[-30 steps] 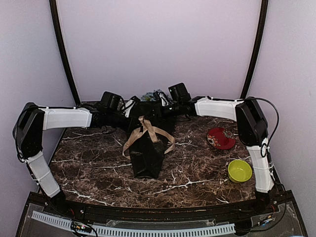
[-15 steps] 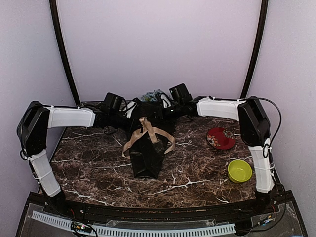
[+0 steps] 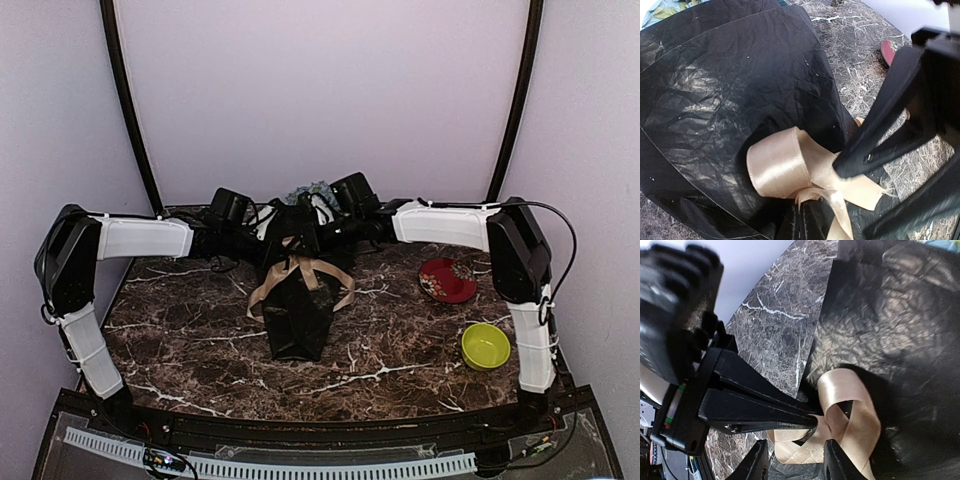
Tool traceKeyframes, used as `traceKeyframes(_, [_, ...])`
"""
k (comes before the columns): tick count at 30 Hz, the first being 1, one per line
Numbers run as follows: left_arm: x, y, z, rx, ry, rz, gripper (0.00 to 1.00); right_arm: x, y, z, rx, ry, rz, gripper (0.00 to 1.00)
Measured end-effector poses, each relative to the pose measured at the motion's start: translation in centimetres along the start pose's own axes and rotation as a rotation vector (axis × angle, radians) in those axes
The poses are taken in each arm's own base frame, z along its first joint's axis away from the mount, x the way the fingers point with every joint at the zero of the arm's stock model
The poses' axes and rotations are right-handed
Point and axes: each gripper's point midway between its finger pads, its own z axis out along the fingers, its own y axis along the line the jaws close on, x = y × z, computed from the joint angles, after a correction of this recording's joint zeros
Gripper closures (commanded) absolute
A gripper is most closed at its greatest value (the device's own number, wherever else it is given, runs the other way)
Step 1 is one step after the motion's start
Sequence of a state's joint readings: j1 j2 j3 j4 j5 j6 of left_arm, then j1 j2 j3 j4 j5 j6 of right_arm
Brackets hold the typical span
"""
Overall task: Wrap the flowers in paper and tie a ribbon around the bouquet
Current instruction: Cross the ribbon over the folded bouquet.
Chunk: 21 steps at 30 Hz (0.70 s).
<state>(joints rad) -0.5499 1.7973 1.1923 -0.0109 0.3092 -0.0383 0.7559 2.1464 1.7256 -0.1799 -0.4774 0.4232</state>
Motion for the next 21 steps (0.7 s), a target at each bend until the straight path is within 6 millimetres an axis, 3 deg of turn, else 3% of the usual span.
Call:
traceKeyframes(7, [0.0, 0.0, 0.0, 0.0, 0.001, -0.001, 1.0, 1.8, -1.0, 1.9, 0.006, 0.049, 0.019, 0.63])
traceKeyframes(14, [0.0, 0.0, 0.0, 0.0, 0.002, -0.001, 1.0, 3.0, -1.9, 2.5, 0.025, 0.082, 0.045, 0.93])
traceKeyframes(19, [0.2, 0.0, 0.0, 0.0, 0.006, -0.003, 0.99, 3.0, -1.9, 2.5, 0.025, 0.082, 0.04, 1.0])
traceKeyframes(21, [0.2, 0.0, 0.0, 0.001, 0.007, -0.002, 0.91, 3.0, -1.9, 2.5, 0.027, 0.082, 0.044, 1.0])
